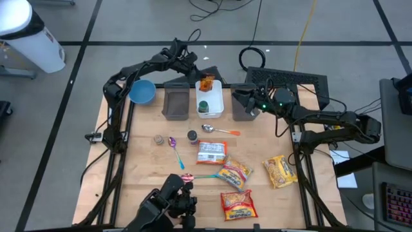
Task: Pick & Place Food Item
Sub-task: Put the orange seasoning pack into the white bin
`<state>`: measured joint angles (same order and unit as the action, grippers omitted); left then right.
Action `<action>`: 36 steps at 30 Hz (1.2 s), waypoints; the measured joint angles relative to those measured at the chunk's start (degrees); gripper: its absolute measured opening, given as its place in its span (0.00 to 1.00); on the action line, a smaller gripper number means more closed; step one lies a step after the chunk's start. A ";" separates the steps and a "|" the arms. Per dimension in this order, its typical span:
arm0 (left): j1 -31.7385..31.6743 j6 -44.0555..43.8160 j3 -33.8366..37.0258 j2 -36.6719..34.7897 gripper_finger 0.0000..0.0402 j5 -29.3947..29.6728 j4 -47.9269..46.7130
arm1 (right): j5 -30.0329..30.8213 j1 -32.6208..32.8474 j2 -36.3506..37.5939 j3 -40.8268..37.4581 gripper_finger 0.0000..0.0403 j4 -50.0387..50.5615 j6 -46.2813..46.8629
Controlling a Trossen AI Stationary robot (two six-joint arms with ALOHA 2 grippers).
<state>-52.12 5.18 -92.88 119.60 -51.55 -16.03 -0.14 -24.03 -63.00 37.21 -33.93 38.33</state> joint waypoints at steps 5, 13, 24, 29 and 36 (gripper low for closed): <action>0.16 -1.03 0.00 0.89 0.01 0.01 0.13 | 0.02 -0.08 0.00 0.00 0.49 0.00 -0.09; 0.55 -0.96 0.00 0.91 0.01 0.60 2.05 | 0.07 -0.37 0.00 0.00 0.49 0.13 0.00; 0.39 -2.64 0.04 3.45 0.03 0.85 2.64 | 0.07 -0.37 0.00 0.00 0.49 0.17 0.46; 0.89 -2.94 0.04 4.74 0.01 0.42 2.61 | 0.04 -0.37 0.00 0.00 0.49 0.39 1.18; 1.40 -2.29 0.04 4.75 0.02 1.32 2.77 | 0.04 -0.37 0.00 0.00 0.49 1.16 1.36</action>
<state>-50.71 2.90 -92.84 124.36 -50.23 -13.26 -0.10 -24.40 -63.00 37.21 -32.77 39.68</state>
